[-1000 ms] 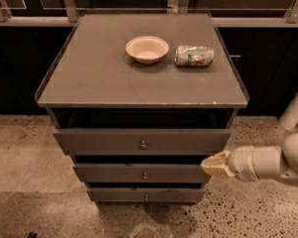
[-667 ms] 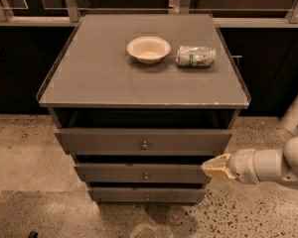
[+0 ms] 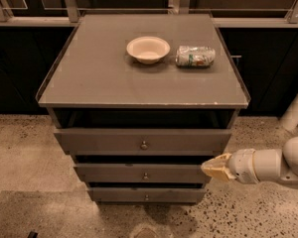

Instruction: Close top drawer

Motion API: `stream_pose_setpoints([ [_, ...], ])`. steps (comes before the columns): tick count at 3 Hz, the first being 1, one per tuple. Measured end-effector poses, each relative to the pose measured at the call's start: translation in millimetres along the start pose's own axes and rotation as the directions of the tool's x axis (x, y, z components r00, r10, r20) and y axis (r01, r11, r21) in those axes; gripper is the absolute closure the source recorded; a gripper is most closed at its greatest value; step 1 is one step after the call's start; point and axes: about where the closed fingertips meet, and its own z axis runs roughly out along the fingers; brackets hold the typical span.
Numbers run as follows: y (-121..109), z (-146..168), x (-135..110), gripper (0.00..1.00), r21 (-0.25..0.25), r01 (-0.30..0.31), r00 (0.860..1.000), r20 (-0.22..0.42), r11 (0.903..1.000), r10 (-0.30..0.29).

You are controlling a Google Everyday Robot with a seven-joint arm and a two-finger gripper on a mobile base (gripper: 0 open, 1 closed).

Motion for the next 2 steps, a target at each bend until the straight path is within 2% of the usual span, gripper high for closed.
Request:
stream_pose_setpoints([
  [1, 0.0, 0.0, 0.0, 0.11, 0.0, 0.0, 1.0, 0.0, 1.0, 0.0],
  [2, 0.0, 0.0, 0.0, 0.0, 0.0, 0.0, 1.0, 0.0, 1.0, 0.0],
])
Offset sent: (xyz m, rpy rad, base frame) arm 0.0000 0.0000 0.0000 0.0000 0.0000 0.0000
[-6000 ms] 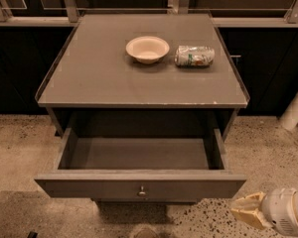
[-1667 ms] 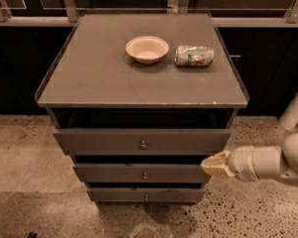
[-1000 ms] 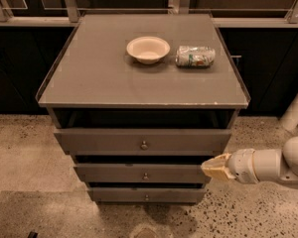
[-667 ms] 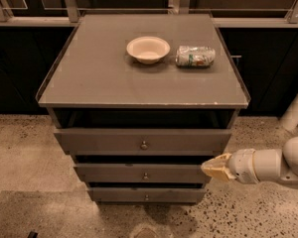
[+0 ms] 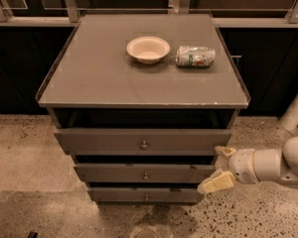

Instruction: Close top drawer

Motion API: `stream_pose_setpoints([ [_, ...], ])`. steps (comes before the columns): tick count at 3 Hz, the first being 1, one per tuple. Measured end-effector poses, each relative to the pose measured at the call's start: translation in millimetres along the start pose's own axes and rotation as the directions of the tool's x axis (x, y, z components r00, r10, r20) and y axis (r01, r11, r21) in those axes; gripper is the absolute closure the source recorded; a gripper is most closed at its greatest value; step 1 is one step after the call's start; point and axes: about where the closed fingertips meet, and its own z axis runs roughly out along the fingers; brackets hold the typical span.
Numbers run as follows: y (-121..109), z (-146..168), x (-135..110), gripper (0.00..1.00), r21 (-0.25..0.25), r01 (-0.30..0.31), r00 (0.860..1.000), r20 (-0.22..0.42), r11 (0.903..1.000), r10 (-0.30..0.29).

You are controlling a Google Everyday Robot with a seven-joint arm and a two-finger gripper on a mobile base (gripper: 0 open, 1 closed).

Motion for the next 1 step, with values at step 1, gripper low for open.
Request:
stream_pose_setpoints([
  [1, 0.0, 0.0, 0.0, 0.0, 0.0, 0.0, 1.0, 0.0, 1.0, 0.0],
])
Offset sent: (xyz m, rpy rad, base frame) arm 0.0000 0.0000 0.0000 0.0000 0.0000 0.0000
